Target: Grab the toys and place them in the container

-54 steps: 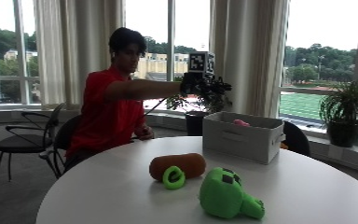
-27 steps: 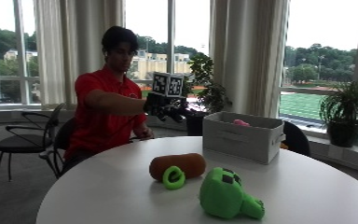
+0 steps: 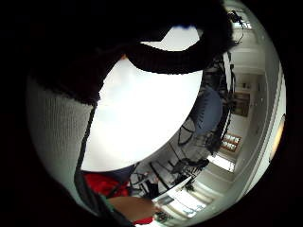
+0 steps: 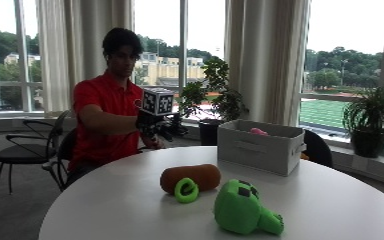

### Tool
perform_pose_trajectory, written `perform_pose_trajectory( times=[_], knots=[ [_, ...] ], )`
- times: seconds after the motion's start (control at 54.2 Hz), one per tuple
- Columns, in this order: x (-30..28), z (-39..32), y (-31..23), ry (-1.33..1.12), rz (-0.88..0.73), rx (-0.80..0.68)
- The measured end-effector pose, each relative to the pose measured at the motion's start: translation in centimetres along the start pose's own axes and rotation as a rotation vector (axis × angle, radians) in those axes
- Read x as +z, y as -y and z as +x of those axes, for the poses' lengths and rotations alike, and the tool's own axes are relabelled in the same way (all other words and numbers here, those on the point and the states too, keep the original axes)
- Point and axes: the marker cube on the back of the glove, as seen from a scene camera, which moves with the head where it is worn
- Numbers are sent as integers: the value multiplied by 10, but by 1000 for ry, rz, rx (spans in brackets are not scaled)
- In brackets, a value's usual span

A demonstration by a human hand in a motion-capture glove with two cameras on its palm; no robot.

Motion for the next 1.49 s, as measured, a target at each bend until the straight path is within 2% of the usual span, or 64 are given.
perform_pose_trajectory(
  times=[0.037, 0.166, 0.83, 1.107, 1.494],
  knots=[
    [0, 2, -6, 4, -2, -51],
    [-2, 2, -17, 36, 25, -70],
    [7, 12, -10, 34, 56, -34],
    [17, 23, 44, -44, 56, -5],
    [27, 19, 126, -63, -53, -3]
  ],
)
